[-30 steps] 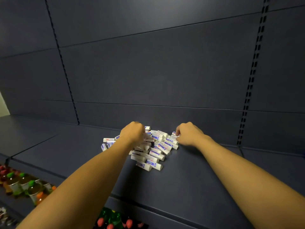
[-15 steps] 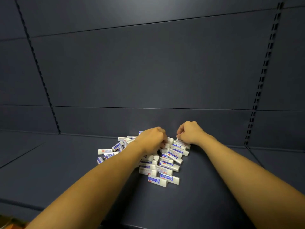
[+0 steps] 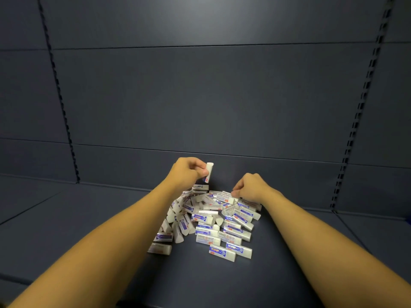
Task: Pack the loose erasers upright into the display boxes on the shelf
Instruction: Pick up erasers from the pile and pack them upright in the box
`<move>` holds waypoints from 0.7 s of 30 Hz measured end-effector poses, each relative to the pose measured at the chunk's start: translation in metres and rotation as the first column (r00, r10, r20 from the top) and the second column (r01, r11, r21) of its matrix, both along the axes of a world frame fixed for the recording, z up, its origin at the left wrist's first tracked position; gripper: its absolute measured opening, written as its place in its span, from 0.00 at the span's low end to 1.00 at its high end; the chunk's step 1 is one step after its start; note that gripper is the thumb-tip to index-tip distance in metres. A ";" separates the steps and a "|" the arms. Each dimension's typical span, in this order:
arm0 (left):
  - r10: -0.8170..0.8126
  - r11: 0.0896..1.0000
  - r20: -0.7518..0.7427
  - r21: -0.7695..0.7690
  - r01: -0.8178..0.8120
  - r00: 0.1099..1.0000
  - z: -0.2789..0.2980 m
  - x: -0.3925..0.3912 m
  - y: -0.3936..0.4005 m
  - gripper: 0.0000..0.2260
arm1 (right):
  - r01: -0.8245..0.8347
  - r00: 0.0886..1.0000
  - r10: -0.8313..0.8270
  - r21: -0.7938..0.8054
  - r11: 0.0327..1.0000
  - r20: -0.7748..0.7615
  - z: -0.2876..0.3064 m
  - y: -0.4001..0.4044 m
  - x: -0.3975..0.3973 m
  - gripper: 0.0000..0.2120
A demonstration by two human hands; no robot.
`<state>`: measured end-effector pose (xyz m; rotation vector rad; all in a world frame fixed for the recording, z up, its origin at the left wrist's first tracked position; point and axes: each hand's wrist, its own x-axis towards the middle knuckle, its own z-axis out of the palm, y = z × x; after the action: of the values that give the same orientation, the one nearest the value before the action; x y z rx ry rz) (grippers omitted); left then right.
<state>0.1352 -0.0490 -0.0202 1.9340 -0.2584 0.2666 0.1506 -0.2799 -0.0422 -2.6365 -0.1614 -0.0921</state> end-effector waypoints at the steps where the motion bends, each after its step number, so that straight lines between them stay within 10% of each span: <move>1: -0.003 0.999 -0.028 -0.034 0.002 1.000 0.000 -0.001 0.003 0.03 | -0.004 1.000 0.004 -0.017 1.000 -0.010 -0.001 0.002 0.001 0.08; 10: 0.017 1.000 -0.087 0.006 -0.016 0.996 -0.001 0.005 0.011 0.04 | 0.066 0.998 -0.065 -0.121 0.990 0.011 0.001 0.004 0.005 0.08; 21: -0.174 0.838 0.084 0.535 0.103 0.981 0.039 0.008 -0.089 0.06 | 0.365 0.904 -0.426 0.595 0.716 -0.042 0.025 -0.096 -0.067 0.07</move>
<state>0.1436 -0.1376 0.0188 2.4343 -0.6101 0.2399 0.0836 -0.3755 -0.0174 -1.9881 0.3610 -0.3596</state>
